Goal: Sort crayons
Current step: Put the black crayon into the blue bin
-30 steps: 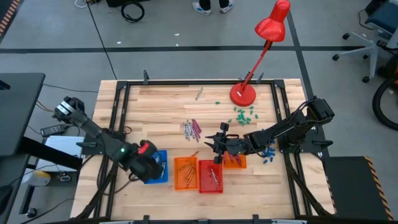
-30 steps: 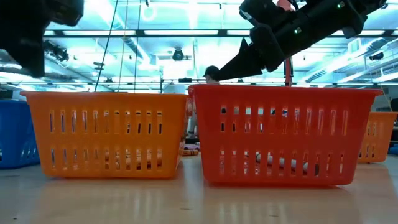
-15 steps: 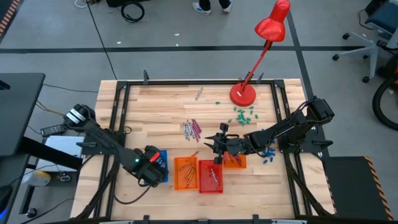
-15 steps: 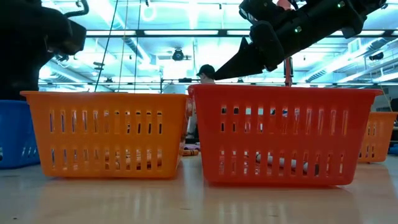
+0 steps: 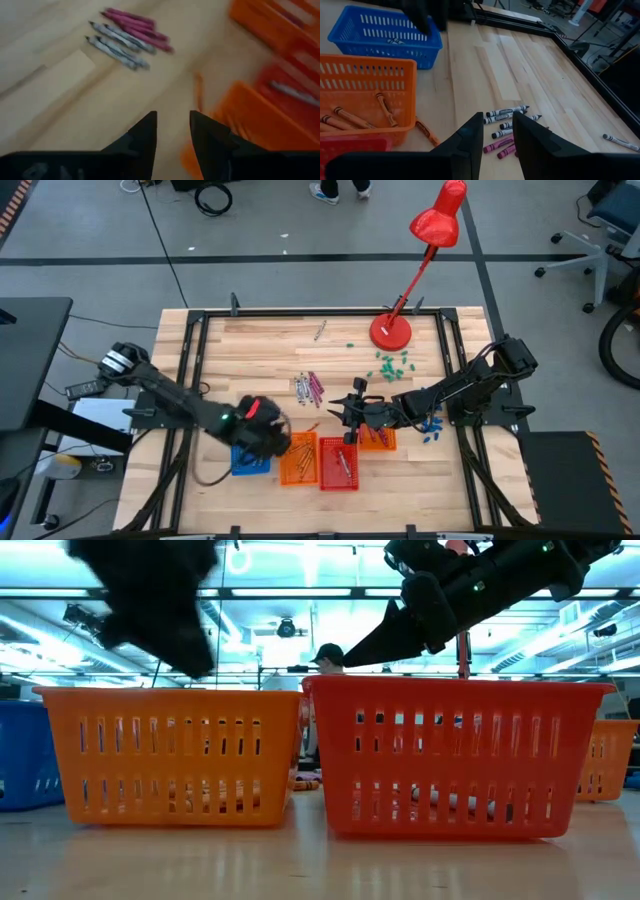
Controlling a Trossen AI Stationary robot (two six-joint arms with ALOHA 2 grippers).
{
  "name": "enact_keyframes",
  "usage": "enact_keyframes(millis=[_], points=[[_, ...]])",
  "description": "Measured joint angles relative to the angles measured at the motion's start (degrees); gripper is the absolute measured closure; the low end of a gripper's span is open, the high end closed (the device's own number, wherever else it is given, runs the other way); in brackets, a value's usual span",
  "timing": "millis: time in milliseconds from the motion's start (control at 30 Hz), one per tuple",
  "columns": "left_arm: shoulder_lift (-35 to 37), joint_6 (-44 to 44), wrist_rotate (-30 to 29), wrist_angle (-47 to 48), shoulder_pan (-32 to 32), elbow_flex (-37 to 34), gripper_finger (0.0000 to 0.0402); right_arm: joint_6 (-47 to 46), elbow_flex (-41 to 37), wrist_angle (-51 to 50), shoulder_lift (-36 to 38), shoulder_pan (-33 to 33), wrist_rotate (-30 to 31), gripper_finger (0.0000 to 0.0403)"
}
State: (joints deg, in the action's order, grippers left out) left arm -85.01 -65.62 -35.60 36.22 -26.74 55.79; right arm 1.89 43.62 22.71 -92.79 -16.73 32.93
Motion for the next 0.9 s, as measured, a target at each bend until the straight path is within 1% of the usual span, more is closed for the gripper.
enact_keyframes(millis=[67,133,200,400,500,600,900], points=[[-1.14,0.26,0.30,-1.39,3.86,-0.17,0.0274,0.07,0.00,0.10,0.00,0.02,0.00,0.0293],[-2.60,0.48,2.18,-4.04,7.86,-0.12,0.0274,0.11,0.00,-0.07,0.00,0.04,0.04,0.0293],[-3.90,1.49,3.15,-4.53,11.63,-0.17,0.0273,0.17,0.00,-0.05,0.00,0.04,0.02,0.0293],[-7.00,9.33,5.64,-10.72,19.67,-0.11,0.0273,0.45,0.00,-0.46,0.00,0.04,0.02,0.0293],[-9.21,12.04,7.46,-14.33,21.89,-0.12,0.0273,0.76,0.00,-0.66,0.00,0.04,0.04,0.0293],[-11.79,14.20,8.24,-15.35,23.07,-0.11,0.0273,0.86,0.00,-0.81,0.00,0.04,0.04,0.0293],[-18.07,14.01,8.23,-15.29,25.11,-0.15,0.0273,1.20,0.00,-1.59,0.00,0.04,0.09,0.0293]])
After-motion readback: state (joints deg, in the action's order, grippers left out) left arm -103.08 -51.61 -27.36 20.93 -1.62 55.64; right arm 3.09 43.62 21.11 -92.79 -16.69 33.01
